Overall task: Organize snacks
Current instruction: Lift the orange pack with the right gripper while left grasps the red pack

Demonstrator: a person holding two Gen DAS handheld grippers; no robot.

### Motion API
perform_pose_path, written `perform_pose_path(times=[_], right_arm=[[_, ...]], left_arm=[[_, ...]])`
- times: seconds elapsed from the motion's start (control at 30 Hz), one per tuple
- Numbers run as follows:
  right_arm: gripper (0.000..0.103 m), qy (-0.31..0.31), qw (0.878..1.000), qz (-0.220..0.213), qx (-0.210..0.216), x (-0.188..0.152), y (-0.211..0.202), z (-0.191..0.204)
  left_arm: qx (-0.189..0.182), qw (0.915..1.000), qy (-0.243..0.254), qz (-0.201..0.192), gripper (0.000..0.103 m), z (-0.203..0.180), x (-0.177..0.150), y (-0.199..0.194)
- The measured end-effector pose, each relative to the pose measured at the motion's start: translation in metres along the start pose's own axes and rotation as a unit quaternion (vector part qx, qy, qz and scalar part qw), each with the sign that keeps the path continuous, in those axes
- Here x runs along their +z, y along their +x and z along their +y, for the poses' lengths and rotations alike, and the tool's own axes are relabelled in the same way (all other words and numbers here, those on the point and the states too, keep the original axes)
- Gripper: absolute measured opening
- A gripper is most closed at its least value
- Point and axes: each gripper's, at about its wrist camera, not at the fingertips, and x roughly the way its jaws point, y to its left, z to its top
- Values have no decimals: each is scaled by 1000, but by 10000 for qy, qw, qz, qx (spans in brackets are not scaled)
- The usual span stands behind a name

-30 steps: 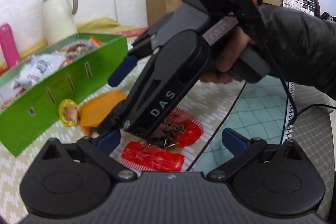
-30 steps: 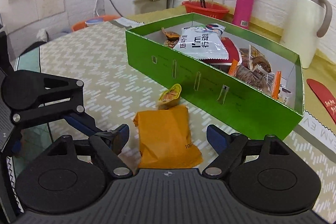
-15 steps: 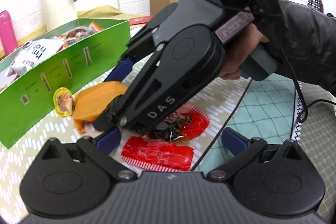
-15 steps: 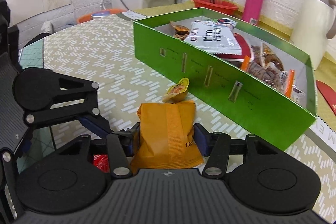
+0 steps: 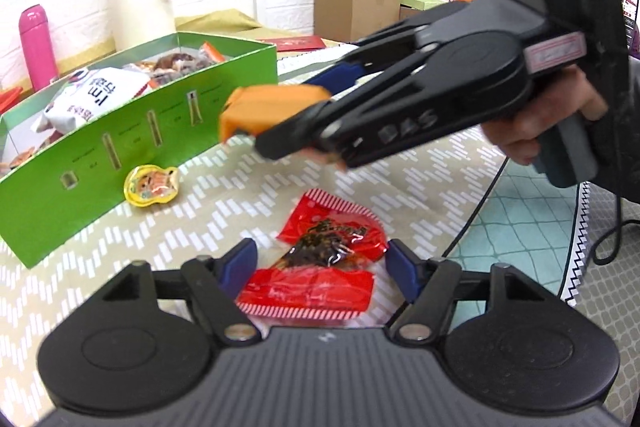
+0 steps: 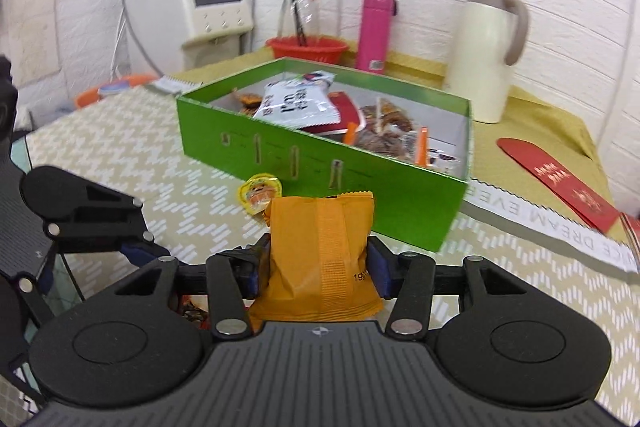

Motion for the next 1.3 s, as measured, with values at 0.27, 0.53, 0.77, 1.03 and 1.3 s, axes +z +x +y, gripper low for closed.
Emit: perform_pose_path(times=[0.27,0.53,0.77,1.03,1.3], right_arm=[[83,271,9995,-32,-153,-16,-19,5],[84,653,9975,124,-252,-33,-27,11],[84,781,9967,183,-152,-37,-36,21],[84,717,9972,230,3,-34,-40,40],[84,588,9982,14,79,-19,-35,53]], left_arm=[[150,9998,-75,-66,67,-5,-7,-8],[287,9993,-222,-91,67,-3,-12,-19],[453,9980,-387,-210,67,0,-15,-37],[756,9948,-552,-392,67,12,-15,-61],[1092,9897,-677,-626,67,30,-11,-77]])
